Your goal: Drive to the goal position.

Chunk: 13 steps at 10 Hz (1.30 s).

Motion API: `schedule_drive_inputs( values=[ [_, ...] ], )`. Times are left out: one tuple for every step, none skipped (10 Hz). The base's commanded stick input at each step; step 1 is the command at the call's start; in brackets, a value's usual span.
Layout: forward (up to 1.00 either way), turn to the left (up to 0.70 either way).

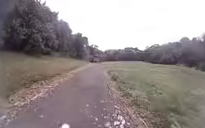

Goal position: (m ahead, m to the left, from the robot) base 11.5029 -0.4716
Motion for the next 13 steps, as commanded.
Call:
schedule_drive_inputs(
  values=[
    [0.7,0.0],
    [0.7,0.08],
    [0.7,0.24],
    [0.7,0.3],
    [0.7,0.15],
    [0.7,0.0],
    [0.7,0.0],
    [0.7,0.0],
    [0.7,0.0],
    [0.7,0.0],
    [0.7,0.0],
    [0.7,0.0],
    [0.7,0.0]
  ],
)
